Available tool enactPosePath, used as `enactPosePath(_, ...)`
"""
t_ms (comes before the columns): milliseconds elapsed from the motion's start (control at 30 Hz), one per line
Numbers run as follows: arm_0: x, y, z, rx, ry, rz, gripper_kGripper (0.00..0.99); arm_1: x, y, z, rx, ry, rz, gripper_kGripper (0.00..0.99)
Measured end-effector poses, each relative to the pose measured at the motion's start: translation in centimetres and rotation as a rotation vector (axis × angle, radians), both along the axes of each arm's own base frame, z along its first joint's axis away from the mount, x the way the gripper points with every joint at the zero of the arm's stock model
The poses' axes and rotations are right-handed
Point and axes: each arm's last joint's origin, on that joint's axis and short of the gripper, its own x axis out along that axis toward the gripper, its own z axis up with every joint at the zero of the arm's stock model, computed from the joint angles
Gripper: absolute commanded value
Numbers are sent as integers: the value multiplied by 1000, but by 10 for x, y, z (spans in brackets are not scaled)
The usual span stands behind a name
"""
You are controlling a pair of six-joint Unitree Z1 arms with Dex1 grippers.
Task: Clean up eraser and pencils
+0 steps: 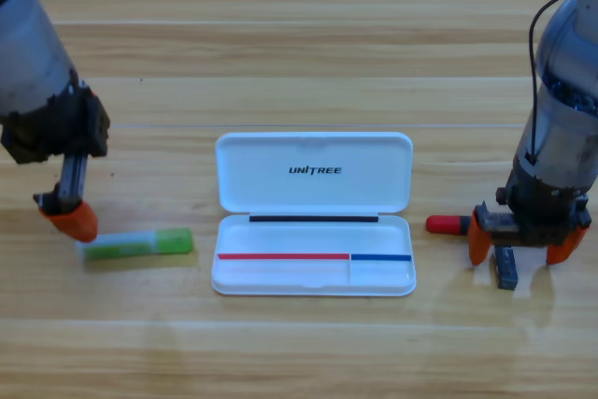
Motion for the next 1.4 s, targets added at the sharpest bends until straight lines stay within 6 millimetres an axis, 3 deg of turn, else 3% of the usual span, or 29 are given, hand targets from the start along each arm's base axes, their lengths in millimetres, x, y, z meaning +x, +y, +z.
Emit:
enactPosePath(200, 7, 0, -21, 33, 68, 15, 990, 0, 4, -4, 6, 17, -13, 489)
enactPosePath(400, 11, 2, -37, 31, 95, 29, 990, 0, 6, -5, 29, 35, -11, 0)
enactPosePath(567, 13, 0, -53, 7, 91, 19, 990, -1, 8, -4, 38, 59, -4, 0)
enactPosePath(700, 14, -2, -63, -35, 70, -10, 990, -4, 12, 7, 23, 116, 119, 0)
enactPosePath(767, 16, -3, -69, -34, 81, -17, 990, -6, 17, 19, 19, 124, 280, 0)
enactPosePath(900, 22, -6, -86, -21, 101, -22, 989, -14, 28, 45, 48, 69, 767, 0)
enactPosePath(1000, 25, -4, -93, -15, 108, -22, 989, -27, 31, 65, 63, 17, 1000, 0)
enactPosePath(1200, 28, 4, -104, -13, 108, -13, 989, -30, 50, 89, 73, -51, 1254, 0)
enactPosePath(1400, 32, 7, -107, -22, 99, -12, 989, -18, 82, 76, 69, -42, 1380, 0)
